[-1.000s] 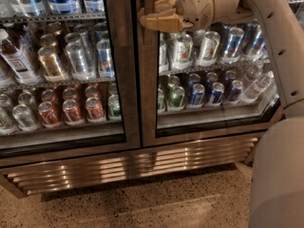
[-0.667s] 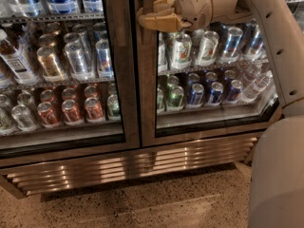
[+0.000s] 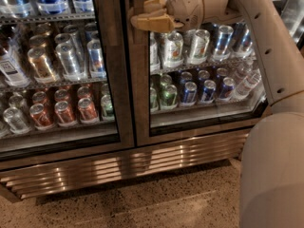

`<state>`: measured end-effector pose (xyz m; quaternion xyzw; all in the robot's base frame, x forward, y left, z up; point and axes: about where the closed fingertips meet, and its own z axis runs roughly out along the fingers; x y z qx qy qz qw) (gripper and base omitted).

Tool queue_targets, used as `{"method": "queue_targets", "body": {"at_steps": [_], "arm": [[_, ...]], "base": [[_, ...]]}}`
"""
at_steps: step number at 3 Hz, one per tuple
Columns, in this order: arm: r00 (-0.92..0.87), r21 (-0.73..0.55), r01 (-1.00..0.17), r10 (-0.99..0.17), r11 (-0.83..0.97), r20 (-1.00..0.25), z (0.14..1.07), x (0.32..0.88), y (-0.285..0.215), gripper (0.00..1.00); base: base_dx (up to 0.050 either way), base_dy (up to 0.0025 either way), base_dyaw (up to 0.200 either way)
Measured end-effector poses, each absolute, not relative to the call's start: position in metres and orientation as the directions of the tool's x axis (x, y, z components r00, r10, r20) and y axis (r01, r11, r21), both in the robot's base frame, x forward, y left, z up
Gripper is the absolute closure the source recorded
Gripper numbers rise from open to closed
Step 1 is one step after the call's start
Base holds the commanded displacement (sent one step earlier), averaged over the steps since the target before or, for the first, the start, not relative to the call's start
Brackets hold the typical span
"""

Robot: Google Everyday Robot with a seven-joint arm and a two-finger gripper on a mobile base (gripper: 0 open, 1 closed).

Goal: Open right fridge door

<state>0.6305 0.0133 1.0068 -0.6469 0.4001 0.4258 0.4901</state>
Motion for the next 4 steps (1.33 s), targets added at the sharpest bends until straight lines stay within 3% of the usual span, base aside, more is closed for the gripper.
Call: {"method": "queue_targets", "body": {"at_steps": [1, 2, 4], "arm": [[0.317, -0.293, -0.935, -0.1, -0.199, -0.943, 1.007, 0.63, 0.014, 0.11], [0.317, -0.293, -0.935, -0.1, -0.199, -0.943, 1.007, 0.618, 0.015, 0.0], [0.317, -0.293, -0.935, -0.1, -0.2, -0.943, 1.007, 0.596, 0.019, 0.0]], "base": [[0.0, 0.0, 0.0], [0.0, 0.0, 0.0], [0.0, 0.0, 0.0]]}}
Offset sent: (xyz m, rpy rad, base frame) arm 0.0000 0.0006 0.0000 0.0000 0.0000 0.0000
